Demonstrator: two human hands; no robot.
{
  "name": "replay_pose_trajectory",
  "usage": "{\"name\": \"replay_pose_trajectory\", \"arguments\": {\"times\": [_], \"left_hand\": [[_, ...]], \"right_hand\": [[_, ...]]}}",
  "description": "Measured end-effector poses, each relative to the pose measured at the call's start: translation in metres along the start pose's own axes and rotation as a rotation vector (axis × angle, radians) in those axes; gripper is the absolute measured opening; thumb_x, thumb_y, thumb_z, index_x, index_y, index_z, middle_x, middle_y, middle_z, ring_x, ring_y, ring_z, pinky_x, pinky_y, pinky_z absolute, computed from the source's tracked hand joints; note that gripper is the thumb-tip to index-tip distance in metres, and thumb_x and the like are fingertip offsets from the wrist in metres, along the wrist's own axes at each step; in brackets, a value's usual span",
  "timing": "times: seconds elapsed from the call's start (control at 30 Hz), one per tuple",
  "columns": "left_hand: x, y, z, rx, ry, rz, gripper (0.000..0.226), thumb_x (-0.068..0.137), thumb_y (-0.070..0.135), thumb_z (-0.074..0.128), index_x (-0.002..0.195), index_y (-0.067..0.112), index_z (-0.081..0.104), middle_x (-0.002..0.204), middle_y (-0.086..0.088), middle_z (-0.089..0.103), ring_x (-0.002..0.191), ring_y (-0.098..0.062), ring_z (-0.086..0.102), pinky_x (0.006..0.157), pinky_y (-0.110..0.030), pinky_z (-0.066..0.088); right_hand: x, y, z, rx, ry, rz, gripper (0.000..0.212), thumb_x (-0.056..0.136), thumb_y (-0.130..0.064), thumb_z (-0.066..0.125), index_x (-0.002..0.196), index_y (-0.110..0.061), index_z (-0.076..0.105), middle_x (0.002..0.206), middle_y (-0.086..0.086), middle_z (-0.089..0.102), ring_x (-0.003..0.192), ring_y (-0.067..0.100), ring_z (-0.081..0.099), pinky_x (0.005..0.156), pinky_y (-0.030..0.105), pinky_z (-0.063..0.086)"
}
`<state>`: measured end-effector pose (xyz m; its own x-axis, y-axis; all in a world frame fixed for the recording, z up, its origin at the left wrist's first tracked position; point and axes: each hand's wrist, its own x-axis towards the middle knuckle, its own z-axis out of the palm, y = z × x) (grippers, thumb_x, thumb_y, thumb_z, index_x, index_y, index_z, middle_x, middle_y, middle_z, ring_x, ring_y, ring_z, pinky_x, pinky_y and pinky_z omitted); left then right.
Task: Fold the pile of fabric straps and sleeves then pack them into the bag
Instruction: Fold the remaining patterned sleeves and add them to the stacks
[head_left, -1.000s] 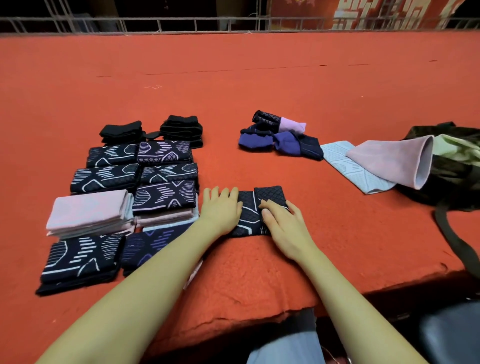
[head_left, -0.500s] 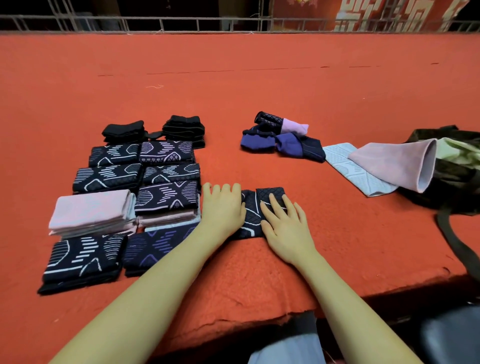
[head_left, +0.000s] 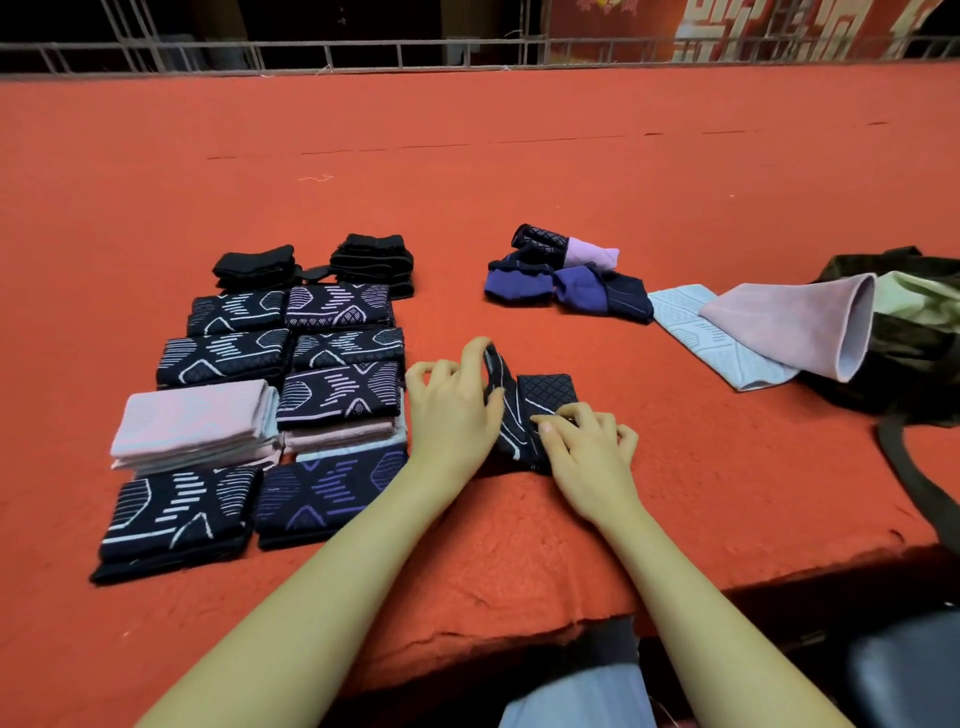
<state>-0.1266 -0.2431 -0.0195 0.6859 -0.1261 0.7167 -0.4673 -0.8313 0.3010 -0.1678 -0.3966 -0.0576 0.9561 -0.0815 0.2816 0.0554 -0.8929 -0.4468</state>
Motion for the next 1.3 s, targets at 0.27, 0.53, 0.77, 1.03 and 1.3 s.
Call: {"name": "replay_pose_trajectory", "arguments": {"times": [0.27, 0.53, 0.77, 1.03, 1.3], "left_hand": [[-0.007, 0.037, 0.022, -0.640, -0.640, -0.240, 0.051, 0.100, 0.030, 0.037, 0.149, 0.022, 0.028, 0.145, -0.004, 0.045, 0.131, -0.023, 0.045, 0.109, -0.033, 0.034], [-0.012, 0.020, 0.028, 0.041, -0.883, 0.036, 0.053, 0.101, 0.039, 0.030, 0.152, 0.032, 0.016, 0.161, 0.005, -0.001, 0.147, -0.019, 0.001, 0.117, -0.038, 0.002], [0.009, 0.017, 0.026, 0.209, -1.069, 0.137, 0.055, 0.099, 0.051, 0.024, 0.150, 0.044, 0.005, 0.160, 0.010, -0.006, 0.147, -0.023, -0.008, 0.115, -0.048, -0.010], [0.021, 0.012, 0.025, 0.302, -1.061, 0.239, 0.049, 0.102, 0.047, 0.014, 0.150, 0.044, 0.004, 0.160, 0.008, 0.000, 0.147, -0.027, -0.001, 0.114, -0.051, -0.008], [0.019, 0.004, 0.010, 0.246, -0.643, 0.327, 0.052, 0.103, 0.038, 0.025, 0.151, 0.038, 0.005, 0.161, 0.004, -0.004, 0.146, -0.028, 0.010, 0.112, -0.047, 0.014]], "right_hand": [[-0.005, 0.002, -0.006, 0.247, 0.324, 0.256, 0.068, 0.086, -0.053, 0.009, 0.111, -0.020, 0.064, 0.121, -0.001, 0.063, 0.115, 0.016, 0.051, 0.094, 0.030, 0.017], [-0.006, 0.006, 0.000, 0.006, 0.278, 0.339, 0.036, 0.088, -0.040, 0.059, 0.106, -0.009, 0.063, 0.138, 0.010, 0.046, 0.129, 0.029, 0.035, 0.102, 0.038, 0.014], [-0.006, 0.008, 0.002, 0.007, 0.297, 0.358, 0.023, 0.083, -0.027, 0.059, 0.098, -0.010, 0.058, 0.130, 0.008, 0.050, 0.124, 0.028, 0.037, 0.101, 0.038, 0.016], [-0.001, 0.010, 0.011, -0.147, 0.222, 0.360, 0.041, 0.096, -0.033, 0.049, 0.113, 0.002, 0.059, 0.142, 0.019, 0.043, 0.132, 0.035, 0.033, 0.102, 0.045, 0.014], [-0.002, 0.003, 0.008, 0.036, 0.408, 0.002, 0.017, 0.087, -0.021, 0.053, 0.092, -0.006, 0.057, 0.132, 0.021, 0.049, 0.119, 0.025, 0.043, 0.092, 0.041, 0.028]]}}
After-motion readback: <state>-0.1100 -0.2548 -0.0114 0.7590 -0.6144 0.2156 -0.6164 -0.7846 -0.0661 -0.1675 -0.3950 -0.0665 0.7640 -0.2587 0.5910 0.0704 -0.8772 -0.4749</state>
